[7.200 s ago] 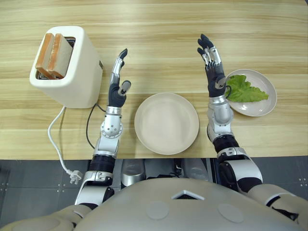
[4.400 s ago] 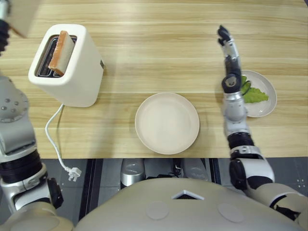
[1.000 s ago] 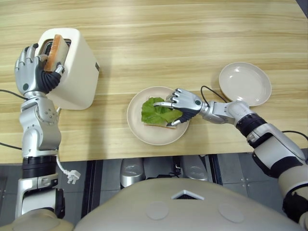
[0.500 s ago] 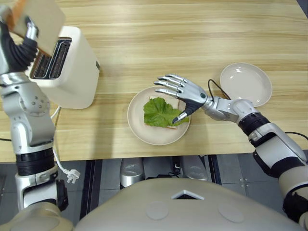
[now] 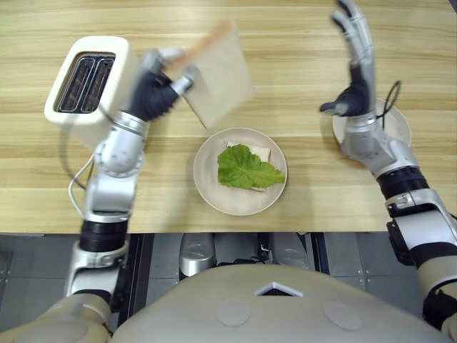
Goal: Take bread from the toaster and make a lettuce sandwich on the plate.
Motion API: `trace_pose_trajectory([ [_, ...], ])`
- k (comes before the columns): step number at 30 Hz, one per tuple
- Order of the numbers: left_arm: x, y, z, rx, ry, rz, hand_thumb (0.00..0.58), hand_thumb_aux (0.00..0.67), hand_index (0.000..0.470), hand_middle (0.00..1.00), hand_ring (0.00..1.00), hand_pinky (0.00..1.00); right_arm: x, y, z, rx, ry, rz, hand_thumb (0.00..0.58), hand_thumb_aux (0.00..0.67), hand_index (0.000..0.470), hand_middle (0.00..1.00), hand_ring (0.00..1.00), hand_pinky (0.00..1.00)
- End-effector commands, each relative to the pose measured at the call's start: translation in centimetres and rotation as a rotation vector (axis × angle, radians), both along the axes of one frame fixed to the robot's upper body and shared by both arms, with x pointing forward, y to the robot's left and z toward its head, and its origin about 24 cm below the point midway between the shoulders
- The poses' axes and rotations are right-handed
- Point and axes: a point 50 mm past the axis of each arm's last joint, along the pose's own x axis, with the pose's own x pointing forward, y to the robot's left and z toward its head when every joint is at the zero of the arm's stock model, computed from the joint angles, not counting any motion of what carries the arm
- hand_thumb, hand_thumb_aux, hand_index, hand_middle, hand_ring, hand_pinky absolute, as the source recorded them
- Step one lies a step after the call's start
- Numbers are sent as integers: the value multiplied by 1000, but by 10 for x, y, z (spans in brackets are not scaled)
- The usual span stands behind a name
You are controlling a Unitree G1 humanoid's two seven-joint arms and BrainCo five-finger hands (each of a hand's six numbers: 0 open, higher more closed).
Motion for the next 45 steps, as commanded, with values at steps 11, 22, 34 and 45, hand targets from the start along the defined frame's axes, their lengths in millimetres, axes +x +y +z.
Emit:
trace_pose_trajectory([
  [11, 32, -19, -30, -66, 444, -610, 580, 670, 460, 1000, 1000, 1000, -56, 42, -36, -531, 116, 494, 0, 0, 0, 0, 0, 0],
  [22, 43, -27, -73, 169, 583, -609, 580, 670, 460, 1000, 1000, 1000, -65, 46, -54, -826, 109, 519, 0, 0, 0, 0, 0, 0],
  [34, 54, -35, -69, 191, 538, -585, 580, 670, 460, 1000, 1000, 1000, -60, 48, -90, -995, 287, 539, 0, 0, 0, 0, 0, 0],
  [45, 58, -41, -72, 232, 528, -576, 580, 670, 460, 1000, 1000, 1000, -68, 24, -150, -1327, 774, 587, 0, 0, 0, 0, 0, 0],
])
